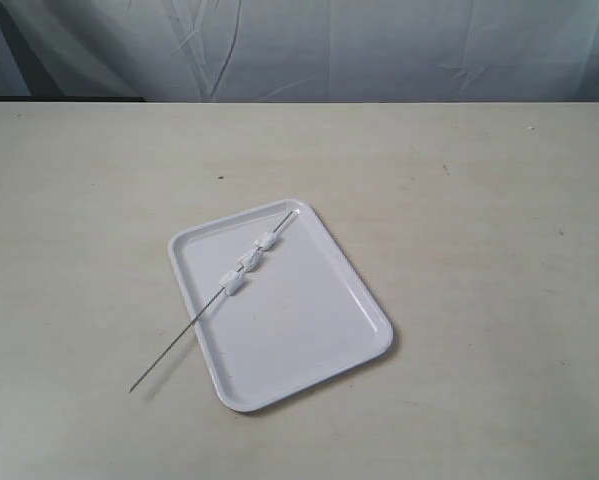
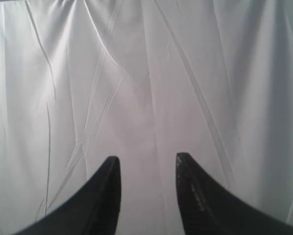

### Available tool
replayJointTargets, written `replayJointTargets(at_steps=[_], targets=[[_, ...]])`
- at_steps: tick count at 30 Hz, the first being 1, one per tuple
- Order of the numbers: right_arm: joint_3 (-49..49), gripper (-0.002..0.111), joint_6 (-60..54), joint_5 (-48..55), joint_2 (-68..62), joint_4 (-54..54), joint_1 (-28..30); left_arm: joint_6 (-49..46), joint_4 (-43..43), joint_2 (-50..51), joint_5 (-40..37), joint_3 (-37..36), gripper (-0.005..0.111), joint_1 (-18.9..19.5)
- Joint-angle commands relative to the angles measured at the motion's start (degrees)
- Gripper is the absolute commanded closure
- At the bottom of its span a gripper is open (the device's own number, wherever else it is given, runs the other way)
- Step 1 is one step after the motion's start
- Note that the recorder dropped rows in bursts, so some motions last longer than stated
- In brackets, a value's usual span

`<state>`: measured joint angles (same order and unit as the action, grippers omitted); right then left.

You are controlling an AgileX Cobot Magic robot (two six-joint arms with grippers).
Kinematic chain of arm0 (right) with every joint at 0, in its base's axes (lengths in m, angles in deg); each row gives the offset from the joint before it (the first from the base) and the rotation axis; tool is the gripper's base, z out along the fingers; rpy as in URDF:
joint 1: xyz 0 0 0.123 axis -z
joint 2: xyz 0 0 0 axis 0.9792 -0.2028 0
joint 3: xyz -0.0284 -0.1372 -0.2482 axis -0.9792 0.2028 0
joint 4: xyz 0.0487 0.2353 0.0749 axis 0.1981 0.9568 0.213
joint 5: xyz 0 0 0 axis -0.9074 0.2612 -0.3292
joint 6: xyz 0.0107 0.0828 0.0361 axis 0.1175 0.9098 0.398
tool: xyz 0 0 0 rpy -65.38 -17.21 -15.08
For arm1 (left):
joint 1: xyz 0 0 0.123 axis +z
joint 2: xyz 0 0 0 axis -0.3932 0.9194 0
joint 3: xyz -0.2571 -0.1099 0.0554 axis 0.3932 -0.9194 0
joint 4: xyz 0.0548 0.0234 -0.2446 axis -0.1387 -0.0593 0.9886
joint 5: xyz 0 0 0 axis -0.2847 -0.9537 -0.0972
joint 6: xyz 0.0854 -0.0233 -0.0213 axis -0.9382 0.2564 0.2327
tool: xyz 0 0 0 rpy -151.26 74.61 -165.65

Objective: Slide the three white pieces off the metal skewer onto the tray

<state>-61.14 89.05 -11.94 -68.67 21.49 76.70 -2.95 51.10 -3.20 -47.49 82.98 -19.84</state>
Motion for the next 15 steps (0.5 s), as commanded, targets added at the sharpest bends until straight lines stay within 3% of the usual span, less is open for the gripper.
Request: replayJointTargets(at_steps=[1,5,8,15], targets=[[0.09,0.072,1.20,-0.71,0.32,0.14,-0.13,8.54,-8.15,-0.21,0.40,-0.07,0.107,-0.06],[0.09,0.072,10.69,-0.84,0.32,0.14,-0.13,20.66,-26.00,-0.21,6.39,-0.07,0.107,-0.06],[0.09,0.072,16.98,-2.72,0.32,0.14,-0.13,22.59,-35.56,-0.21,10.46,1.16,0.107,-0.06],[-10.28,0.072,24.72,4.10,-3.85,0.02,-0.13,19.00,-36.05,5.93,8.38,13.72,0.107,-0.06]])
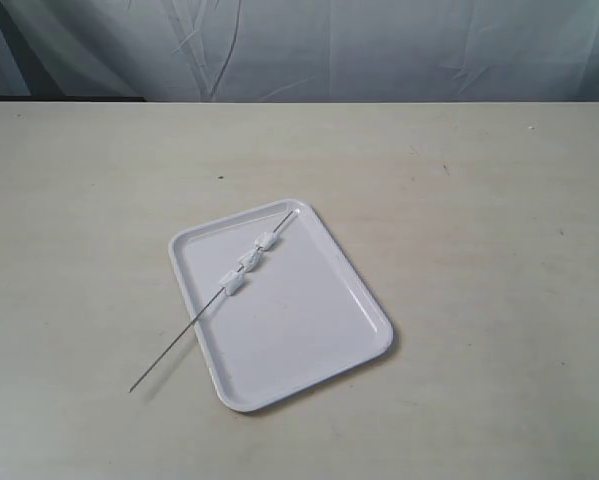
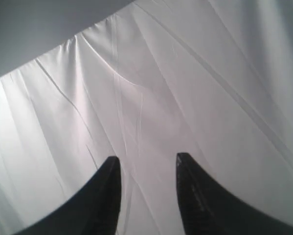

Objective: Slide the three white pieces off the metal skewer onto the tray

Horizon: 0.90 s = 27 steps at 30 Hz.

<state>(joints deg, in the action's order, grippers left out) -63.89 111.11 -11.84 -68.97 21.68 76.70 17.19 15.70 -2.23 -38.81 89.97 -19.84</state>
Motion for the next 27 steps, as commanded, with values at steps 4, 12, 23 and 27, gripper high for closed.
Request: replayJointTargets(at_steps=[4,12,23,27], targets=[[-16.78,0.072,3.39,9.99,-12.19,-0.17,-1.87,0.86,-1.81,16.46,-1.72,15.90,0.107,-0.28],[-31.88,0.072,5.80,30.00,-34.16,-0.33,-9.51,55.46,-57.52,39.41,-1.44,25.92,0.107,-3.39],[-40.46,0.072,1.76,37.76,-61.09,0.03,-24.56,69.67,-75.55,68.31,15.60,22.67,0.094,-3.43],[-42.82,0.072,-1.15,41.51,-69.30,0.03,-29.32,69.34,-75.55,74.83,12.61,21.71,0.069,-3.43]])
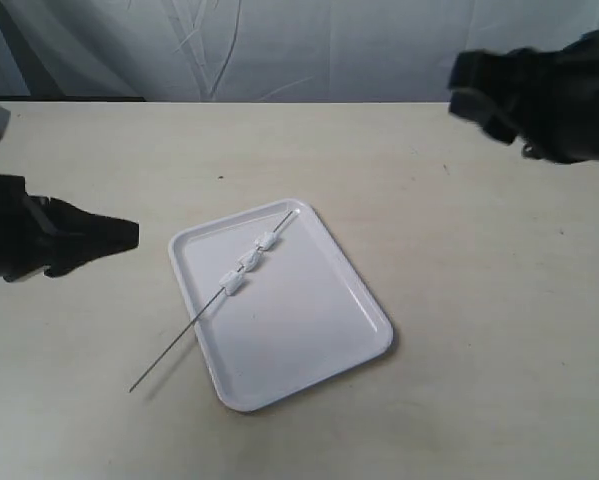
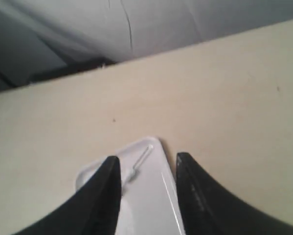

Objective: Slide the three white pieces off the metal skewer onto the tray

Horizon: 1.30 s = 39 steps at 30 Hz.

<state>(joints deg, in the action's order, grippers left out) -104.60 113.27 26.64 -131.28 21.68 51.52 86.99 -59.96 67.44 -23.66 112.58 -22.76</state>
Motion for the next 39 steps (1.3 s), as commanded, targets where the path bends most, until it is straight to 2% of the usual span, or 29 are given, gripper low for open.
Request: replayJointTargets(at_steps=[1,3,7,16,22,26,36,39], targets=[[-2.38,0.072,-3.68,3.12,-8.41,0.03,-4.82,-0.84,0.12,6.65,-2.92,-1.20,0.063,-0.52],[-2.83,0.072,-4.59,2.62,-11.59,1.12,-6.06,-3.82,0.12,9.32,-2.80,-1.58,0.055,-0.52],[-4.38,0.072,-5.58,2.85,-16.81,3.34,-6.53,-8.78,0.12,14.34,-4.62,-2.84,0.055,-2.04],[-6.04,0.072,-13.23,3.57,-20.81,11.80,-6.53,-10.45,0.12,18.89,-22.48,-3.08,0.055,-16.29],[-6.04,0.072,-13.36,3.57,-20.81,11.80,-6.53,-9.04,0.12,19.39,-28.06,-2.97,0.060,-21.56],[-6.04,0.072,-13.34,3.91,-20.81,12.04,-6.53,-8.93,0.12,21.80,-28.26,-2.97,0.060,-22.79],[-6.04,0.072,-13.47,4.99,-20.81,12.04,-6.53,-8.90,0.12,25.48,-29.25,-2.97,0.060,-22.87],[-6.04,0.072,-13.47,4.99,-20.81,12.04,-6.53,-8.90,0.12,25.48,-29.35,-2.97,0.067,-22.87]])
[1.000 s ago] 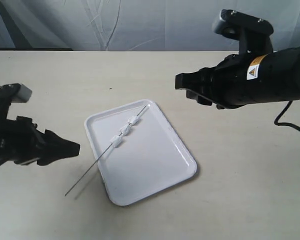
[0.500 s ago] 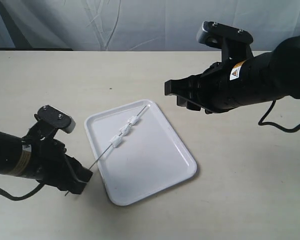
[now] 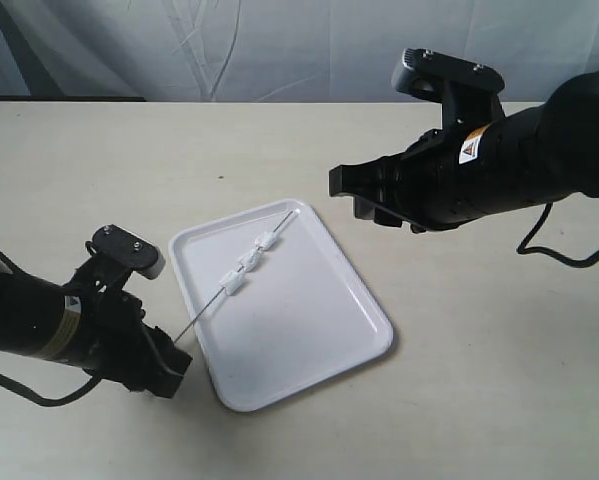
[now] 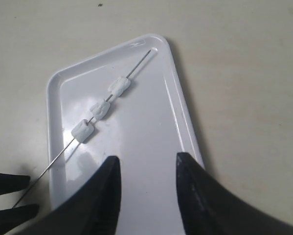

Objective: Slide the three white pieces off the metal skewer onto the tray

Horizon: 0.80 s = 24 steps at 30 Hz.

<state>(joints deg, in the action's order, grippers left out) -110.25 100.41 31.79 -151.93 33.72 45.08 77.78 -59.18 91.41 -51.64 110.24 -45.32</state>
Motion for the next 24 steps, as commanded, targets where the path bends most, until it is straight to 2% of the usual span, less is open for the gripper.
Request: replayJointTargets(at_steps=[1,5,13,15,18,21,24], targets=[[-0.40,0.072,-0.61,-0.15,-0.16,0.00,-0.09,0.30,-0.67,1.50,-1.37,-0.63,0.072,-0.31],[-0.40,0.072,-0.61,-0.15,-0.16,0.00,-0.09,0.14,-0.67,1.50,-0.24,-0.63,0.087,-0.31],[-0.40,0.072,-0.61,-0.16,-0.16,0.23,-0.09,0.14,-0.67,1.50,0.07,-0.63,0.089,-0.31],[-0.40,0.072,-0.61,-0.16,-0.16,0.83,-0.09,0.14,-0.67,1.50,0.21,-0.63,0.093,-0.31],[-0.40,0.072,-0.61,-0.71,-0.16,2.19,-0.09,0.14,-0.67,1.38,1.69,-0.52,0.107,-0.31],[-0.40,0.072,-0.61,-1.24,-0.16,3.84,-0.09,0.50,-0.67,0.88,2.64,-0.52,0.107,-0.31],[-0.40,0.072,-0.61,-1.53,-0.16,5.64,-0.09,8.01,-0.67,0.10,2.41,-0.52,0.107,-0.31]])
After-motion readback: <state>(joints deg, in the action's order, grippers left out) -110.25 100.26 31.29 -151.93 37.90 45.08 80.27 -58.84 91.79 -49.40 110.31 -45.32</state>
